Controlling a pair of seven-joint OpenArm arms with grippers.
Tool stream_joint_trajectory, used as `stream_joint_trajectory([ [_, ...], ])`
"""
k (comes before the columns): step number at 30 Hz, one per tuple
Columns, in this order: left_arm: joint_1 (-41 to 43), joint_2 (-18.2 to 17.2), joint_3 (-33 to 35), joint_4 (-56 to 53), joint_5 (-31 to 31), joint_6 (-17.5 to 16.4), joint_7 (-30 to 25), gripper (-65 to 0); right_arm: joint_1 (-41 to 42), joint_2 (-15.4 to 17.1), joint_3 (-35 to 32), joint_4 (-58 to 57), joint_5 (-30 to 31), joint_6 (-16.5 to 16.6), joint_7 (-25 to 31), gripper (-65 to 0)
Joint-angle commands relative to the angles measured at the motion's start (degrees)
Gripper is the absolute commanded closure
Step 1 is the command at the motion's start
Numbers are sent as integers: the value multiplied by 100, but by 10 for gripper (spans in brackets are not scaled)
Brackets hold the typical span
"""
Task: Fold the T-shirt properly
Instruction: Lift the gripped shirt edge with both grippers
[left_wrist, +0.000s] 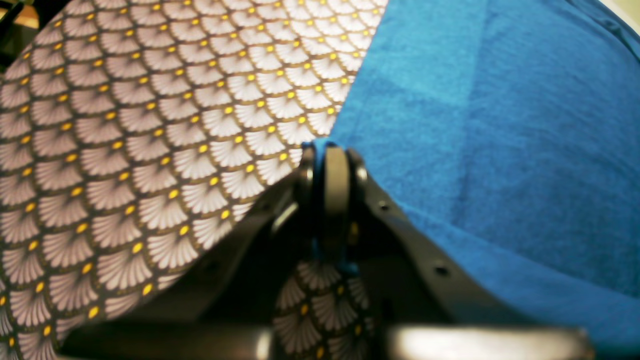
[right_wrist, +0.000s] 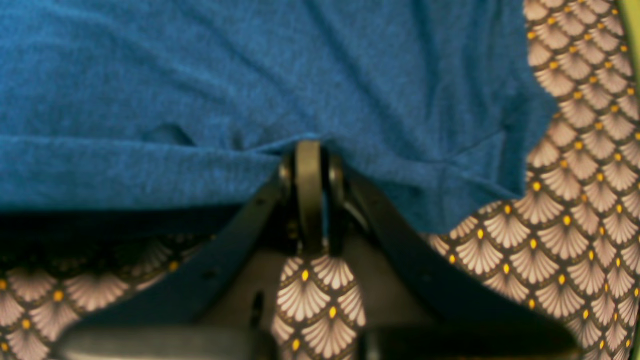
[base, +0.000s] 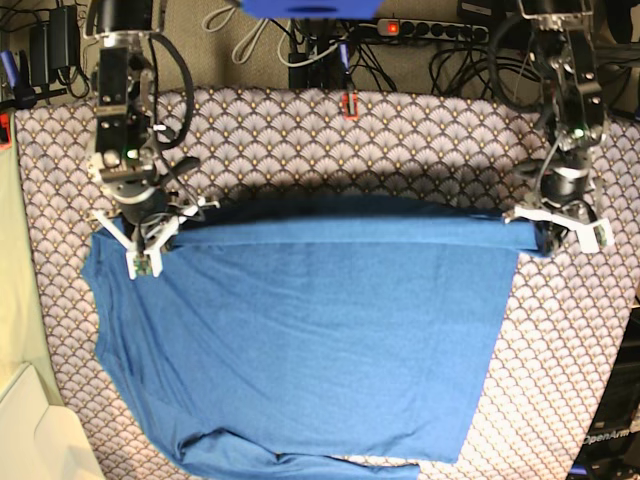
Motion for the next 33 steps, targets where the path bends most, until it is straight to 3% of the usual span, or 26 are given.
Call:
stream_joint_trajectory([
  [1,-106,-70,-65,75,-5,16,-103,-9,108,66,26,35,-19,-14,162,0],
  [15,-449,-53,-65,66,4,25,293,-10,653,93,26,-316,-19,117,162,0],
  [33,-493,-44,-30,-268,-5,25,310,-14,1260,93,8,-1108,-19,135,188,0],
])
